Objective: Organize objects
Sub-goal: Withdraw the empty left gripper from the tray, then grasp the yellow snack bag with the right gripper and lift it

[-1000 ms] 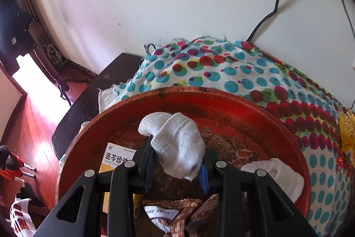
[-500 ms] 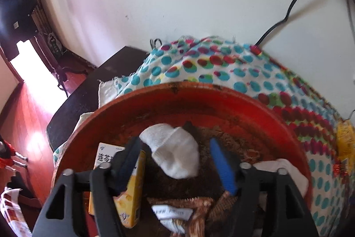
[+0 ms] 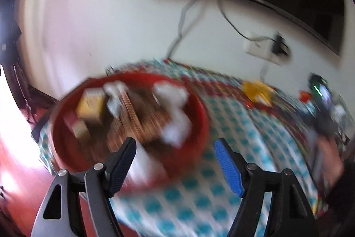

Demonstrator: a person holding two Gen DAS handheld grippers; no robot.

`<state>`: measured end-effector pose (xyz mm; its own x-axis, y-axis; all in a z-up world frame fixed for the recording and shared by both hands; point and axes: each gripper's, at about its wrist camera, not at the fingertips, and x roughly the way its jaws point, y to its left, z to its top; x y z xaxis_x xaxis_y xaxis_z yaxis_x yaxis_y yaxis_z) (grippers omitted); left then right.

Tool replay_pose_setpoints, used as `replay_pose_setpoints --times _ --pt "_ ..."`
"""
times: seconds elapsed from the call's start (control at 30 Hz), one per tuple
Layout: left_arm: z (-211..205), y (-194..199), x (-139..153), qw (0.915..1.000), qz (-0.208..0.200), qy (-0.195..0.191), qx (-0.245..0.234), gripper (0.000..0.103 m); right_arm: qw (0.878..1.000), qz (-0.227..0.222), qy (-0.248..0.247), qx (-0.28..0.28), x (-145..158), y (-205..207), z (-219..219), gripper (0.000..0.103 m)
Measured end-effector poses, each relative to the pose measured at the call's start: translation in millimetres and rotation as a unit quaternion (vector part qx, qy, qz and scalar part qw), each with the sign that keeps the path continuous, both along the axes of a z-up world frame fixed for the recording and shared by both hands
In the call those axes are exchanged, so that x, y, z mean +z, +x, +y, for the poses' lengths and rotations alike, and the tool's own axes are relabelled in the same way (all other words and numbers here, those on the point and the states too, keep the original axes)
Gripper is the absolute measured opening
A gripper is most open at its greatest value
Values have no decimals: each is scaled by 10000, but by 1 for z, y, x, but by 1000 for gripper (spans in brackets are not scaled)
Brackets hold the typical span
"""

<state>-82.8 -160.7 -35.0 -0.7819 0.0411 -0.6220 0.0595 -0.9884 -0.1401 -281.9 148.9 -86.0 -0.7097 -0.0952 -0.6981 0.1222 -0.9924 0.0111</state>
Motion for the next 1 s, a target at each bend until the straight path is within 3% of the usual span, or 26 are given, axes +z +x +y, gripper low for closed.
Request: replay_pose_setpoints --times 0.13,0.23,0.3,0.43,0.47,0.5,0.6,0.63,0.73,0.8,0.87,1.0 --pt "16 38 -40 9986 -221 490 18 76 9969 -48 282 735 4 -11 -38 85" --pt "23 41 -55 9981 -348 484 -135 76 9899 -258 395 1337 3 -17 -65 70" --pt "24 43 -54 9981 -293 513 -200 76 9863 -352 556 1512 0 -25 -78 69" --pt "30 48 -53 9979 -131 480 -423 76 9855 -558 562 1501 -11 -45 -83 61" --pt "32 49 -54 9978 -140 467 -448 76 9866 -580 610 1399 -13 -51 -81 52" --pt "33 49 -54 9978 -140 448 -458 76 9889 -550 525 1274 -10 -55 -75 51" --pt "34 48 -55 9977 -163 436 -489 76 9935 -400 -516 933 11 -59 -42 52" --pt "34 48 -55 9978 -164 423 -491 76 9945 -302 -613 791 16 -59 -33 55" --pt "34 47 -55 9971 -175 504 -548 76 9997 193 -160 -65 32 -64 -5 81" --pt "33 47 -56 9968 -182 551 -543 76 9994 226 -175 -202 33 -71 9 82" --pt "33 46 -57 9967 -206 541 -561 76 9994 -126 -316 114 28 -77 12 80" --pt "32 43 -65 9959 -396 624 -524 76 9972 -44 414 628 19 -71 -14 80"
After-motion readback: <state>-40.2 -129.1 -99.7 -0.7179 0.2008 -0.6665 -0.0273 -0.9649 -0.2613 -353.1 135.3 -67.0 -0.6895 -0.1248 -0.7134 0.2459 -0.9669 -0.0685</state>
